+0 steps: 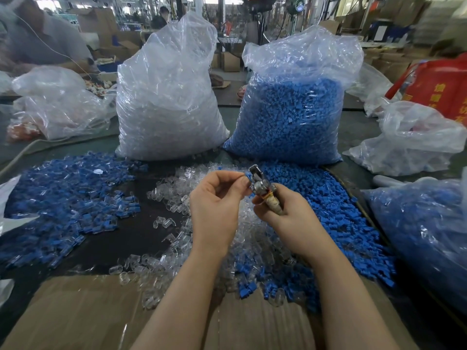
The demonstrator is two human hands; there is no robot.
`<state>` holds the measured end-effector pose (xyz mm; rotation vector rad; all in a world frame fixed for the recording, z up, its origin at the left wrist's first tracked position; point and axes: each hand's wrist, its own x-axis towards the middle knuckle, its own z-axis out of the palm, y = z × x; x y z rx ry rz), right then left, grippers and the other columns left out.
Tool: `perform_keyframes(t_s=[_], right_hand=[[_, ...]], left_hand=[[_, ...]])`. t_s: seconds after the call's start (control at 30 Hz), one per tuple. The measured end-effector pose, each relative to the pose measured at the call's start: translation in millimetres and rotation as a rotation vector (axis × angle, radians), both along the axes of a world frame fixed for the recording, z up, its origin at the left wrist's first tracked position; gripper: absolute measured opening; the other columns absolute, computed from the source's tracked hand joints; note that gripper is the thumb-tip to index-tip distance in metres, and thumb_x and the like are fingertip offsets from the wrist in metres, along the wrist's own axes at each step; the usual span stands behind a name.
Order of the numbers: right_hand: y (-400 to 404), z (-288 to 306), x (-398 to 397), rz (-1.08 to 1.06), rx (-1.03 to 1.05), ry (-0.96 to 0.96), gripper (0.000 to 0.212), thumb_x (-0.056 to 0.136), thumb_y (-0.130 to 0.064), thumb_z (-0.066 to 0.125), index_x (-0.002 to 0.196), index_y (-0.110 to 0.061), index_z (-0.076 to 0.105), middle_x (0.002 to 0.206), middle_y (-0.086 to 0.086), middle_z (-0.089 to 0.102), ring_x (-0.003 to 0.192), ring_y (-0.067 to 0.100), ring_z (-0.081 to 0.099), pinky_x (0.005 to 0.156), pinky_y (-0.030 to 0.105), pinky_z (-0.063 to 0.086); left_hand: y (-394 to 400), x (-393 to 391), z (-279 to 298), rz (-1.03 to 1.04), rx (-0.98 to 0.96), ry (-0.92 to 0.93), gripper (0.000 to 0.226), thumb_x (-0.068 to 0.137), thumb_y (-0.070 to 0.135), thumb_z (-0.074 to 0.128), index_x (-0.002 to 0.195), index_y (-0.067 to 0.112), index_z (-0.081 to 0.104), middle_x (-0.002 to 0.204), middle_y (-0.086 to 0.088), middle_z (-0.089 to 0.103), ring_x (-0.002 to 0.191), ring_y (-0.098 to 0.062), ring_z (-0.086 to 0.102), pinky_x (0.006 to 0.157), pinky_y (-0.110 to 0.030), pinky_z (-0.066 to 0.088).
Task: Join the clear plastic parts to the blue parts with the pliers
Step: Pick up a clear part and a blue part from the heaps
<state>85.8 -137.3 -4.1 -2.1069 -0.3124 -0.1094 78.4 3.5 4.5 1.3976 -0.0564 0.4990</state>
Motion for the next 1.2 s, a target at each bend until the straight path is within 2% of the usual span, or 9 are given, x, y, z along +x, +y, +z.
perform_keyframes(t_s=[0.13,0.23,0.43,0.67,0.83,0.93,1.07,1.13,1.2], right_hand=[[-0.6,0.8,0.1,0.027,-0.002,0.012,0.009,0.091,-0.021,0.064,0.095,-0.029,0.062,0.088,-0.010,0.067,0.083,0.009,0.063,0.082,0.043,0.054],[-0.2,0.5,0.4,0.011,-0.035,-0.012,0.010,0.091,-0.019,0.062,0.092,-0.029,0.062,0.084,-0.010,0.066,0.079,0.008,0.062,0.077,0.043,0.054],[4.3,1.8,-2.8,-0.018,-0.045,-0.032,0.011,0.081,-0.026,0.053,0.088,-0.027,0.061,0.080,-0.007,0.066,0.077,0.016,0.061,0.073,0.048,0.053],[5.0,0.0,-3.2,-0.035,-0.088,-0.050,0.011,0.082,-0.026,0.051,0.087,-0.024,0.060,0.078,-0.004,0.065,0.075,0.021,0.060,0.071,0.051,0.052],[4.4,-2.6,-1.1,-0.059,-0.107,-0.066,0.009,0.084,-0.026,0.052,0.087,-0.029,0.059,0.079,-0.009,0.065,0.075,0.013,0.060,0.070,0.047,0.053],[4.6,-6.7,1.2,-0.093,-0.162,-0.098,0.004,0.086,-0.029,0.053,0.087,-0.026,0.056,0.076,-0.007,0.063,0.071,0.016,0.059,0.065,0.043,0.051],[-2.2,-11.5,6.4,-0.216,-0.266,-0.124,0.013,0.090,-0.031,0.056,0.081,-0.025,0.048,0.069,-0.006,0.058,0.063,0.015,0.053,0.053,0.034,0.036],[-6.7,-13.0,8.4,-0.269,-0.323,-0.104,0.017,0.090,-0.034,0.056,0.080,-0.025,0.047,0.069,-0.007,0.057,0.063,0.015,0.052,0.053,0.033,0.034],[-10.1,-14.9,10.1,-0.316,-0.388,-0.087,0.021,0.092,-0.035,0.057,0.077,-0.026,0.044,0.068,-0.007,0.056,0.062,0.014,0.051,0.051,0.031,0.033]], left_hand=[[1.8,-0.2,-0.5,-0.021,0.017,-0.023,0.016,0.085,-0.001,0.071,0.083,0.015,0.070,0.073,0.006,0.073,0.068,-0.005,0.069,0.067,-0.016,0.053],[2.9,0.5,-0.5,-0.032,0.017,-0.035,0.015,0.085,-0.002,0.070,0.083,0.014,0.070,0.072,0.006,0.073,0.067,-0.003,0.068,0.066,-0.014,0.053],[4.3,0.3,0.6,-0.043,-0.009,-0.035,0.014,0.085,-0.005,0.069,0.084,0.009,0.069,0.070,0.006,0.072,0.066,-0.002,0.067,0.066,-0.013,0.052],[4.3,-0.2,-0.2,-0.035,-0.003,-0.022,0.012,0.085,-0.004,0.069,0.085,0.008,0.069,0.071,0.005,0.072,0.066,-0.001,0.066,0.065,-0.013,0.052],[4.5,0.0,1.6,-0.045,-0.010,0.025,0.011,0.085,-0.001,0.070,0.085,0.009,0.070,0.072,0.004,0.073,0.066,-0.002,0.067,0.065,-0.014,0.052],[13.2,1.4,3.6,-0.052,-0.035,0.090,0.011,0.084,0.002,0.072,0.084,0.013,0.072,0.075,0.000,0.075,0.069,-0.009,0.070,0.066,-0.017,0.055],[56.0,10.0,1.1,0.120,-0.172,0.250,0.007,0.085,0.006,0.071,0.089,0.011,0.072,0.080,-0.005,0.076,0.071,-0.011,0.072,0.064,-0.018,0.057],[89.9,14.8,-7.9,0.296,-0.097,0.326,0.010,0.084,0.008,0.073,0.087,0.017,0.072,0.081,-0.004,0.076,0.072,-0.010,0.073,0.069,-0.022,0.058],[122.3,15.1,-20.1,0.489,0.100,0.408,0.012,0.084,0.013,0.075,0.086,0.024,0.074,0.083,-0.002,0.075,0.077,-0.013,0.073,0.080,-0.032,0.058]])
